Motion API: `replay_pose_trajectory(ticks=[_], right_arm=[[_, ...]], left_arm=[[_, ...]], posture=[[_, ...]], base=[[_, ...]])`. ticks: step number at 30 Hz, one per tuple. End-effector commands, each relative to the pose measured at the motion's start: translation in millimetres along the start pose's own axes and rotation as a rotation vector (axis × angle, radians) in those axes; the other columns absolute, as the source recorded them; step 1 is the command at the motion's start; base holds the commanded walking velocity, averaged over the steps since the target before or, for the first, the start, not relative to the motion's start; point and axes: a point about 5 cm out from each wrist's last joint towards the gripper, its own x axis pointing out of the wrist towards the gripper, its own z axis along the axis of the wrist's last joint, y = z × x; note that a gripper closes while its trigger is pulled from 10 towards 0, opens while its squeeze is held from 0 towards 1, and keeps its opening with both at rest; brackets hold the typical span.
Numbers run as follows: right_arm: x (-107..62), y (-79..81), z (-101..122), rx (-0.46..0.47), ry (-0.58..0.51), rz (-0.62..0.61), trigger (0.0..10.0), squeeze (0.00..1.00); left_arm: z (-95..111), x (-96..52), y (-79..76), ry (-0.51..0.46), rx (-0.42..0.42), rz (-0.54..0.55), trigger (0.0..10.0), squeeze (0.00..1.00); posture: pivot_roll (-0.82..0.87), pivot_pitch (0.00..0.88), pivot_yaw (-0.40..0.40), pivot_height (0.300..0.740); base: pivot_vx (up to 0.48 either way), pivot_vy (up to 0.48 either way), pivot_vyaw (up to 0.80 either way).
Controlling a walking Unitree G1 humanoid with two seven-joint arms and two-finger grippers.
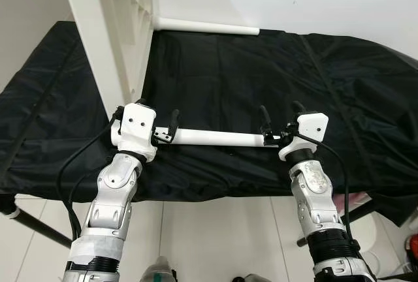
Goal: Building children table
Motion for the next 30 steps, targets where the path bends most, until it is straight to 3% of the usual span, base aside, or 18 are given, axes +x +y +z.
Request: replay_pose_trajectory(ticks=[1,10,11,12,13,19,20,22,23,28,29,30], right_arm=[[-1.9,-5.0,-3,-0.003,0.018,-0.014,10.0,0.00],[-4.0,-6.7,-5,0.016,0.038,-0.021,10.0,0.00],[-4.5,-6.9,-4,0.020,0.031,-0.017,10.0,0.95],[-4.5,-6.9,-4,0.020,0.031,-0.017,10.0,0.95],[-4.8,-7.6,-4,0.021,0.027,-0.017,10.0,1.00],[-4.5,-11.6,-1,-0.015,0.025,-0.025,10.0,1.00],[-4.2,-12.0,0,-0.024,0.019,-0.022,10.0,0.00],[-2.7,-12.0,6,-0.051,-0.008,-0.014,10.0,0.00],[-2.1,-12.3,7,-0.060,-0.016,-0.017,10.0,0.00],[0.6,-13.8,14,-0.107,-0.039,-0.024,10.0,0.00],[3.0,-15.3,20,-0.123,-0.060,-0.031,10.0,0.00],[3.0,-15.3,20,-0.123,-0.060,-0.031,10.0,0.00]], left_arm=[[-3,-2.0,-4.5,0.012,-0.009,-0.017,10.0,0.00],[-7,-6.7,-16.3,0.038,-0.028,-0.108,10.0,0.00],[-7,-7.1,-16.6,0.042,-0.037,-0.116,10.0,0.00],[-7,-7.1,-16.6,0.042,-0.037,-0.116,10.0,0.00],[-8,-8.0,-16.6,0.047,-0.056,-0.123,10.0,1.00],[-16,-15.0,-19.4,0.131,-0.067,-0.133,10.0,1.00],[-18,-18.3,-21.7,0.154,-0.088,-0.139,10.0,0.00],[-20,-28.4,-28.1,0.227,-0.242,-0.151,10.0,0.00],[-20,-31.4,-29.5,0.242,-0.276,-0.160,10.0,0.00],[-17,-38.4,-26.4,0.273,-0.353,-0.141,10.0,0.00],[-13,-44.2,-18.5,0.291,-0.426,-0.097,10.0,0.00],[-13,-44.2,-18.5,0.291,-0.426,-0.097,10.0,0.00]], posture=[[0.14,0.000,-0.070,0.740],[0.13,0.000,-0.068,0.740],[0.13,0.000,-0.066,0.740],[0.13,0.000,-0.066,0.740],[0.13,0.000,-0.066,0.740],[0.13,0.000,-0.061,0.740],[0.13,0.002,-0.058,0.740],[0.14,0.017,-0.051,0.740],[0.14,0.017,-0.051,0.740],[0.14,0.026,-0.051,0.740],[0.15,0.031,-0.051,0.740],[0.15,0.031,-0.051,0.740]], base=[[0.000,0.000,0.00],[0.000,0.000,0.00],[0.000,0.000,0.00],[0.000,0.000,0.00],[0.000,0.000,0.00],[0.000,0.000,0.00],[0.000,0.000,0.00],[0.000,0.000,0.00],[0.000,0.000,0.00],[0.000,0.000,0.00],[0.000,0.000,0.00],[0.000,0.000,0.00]])
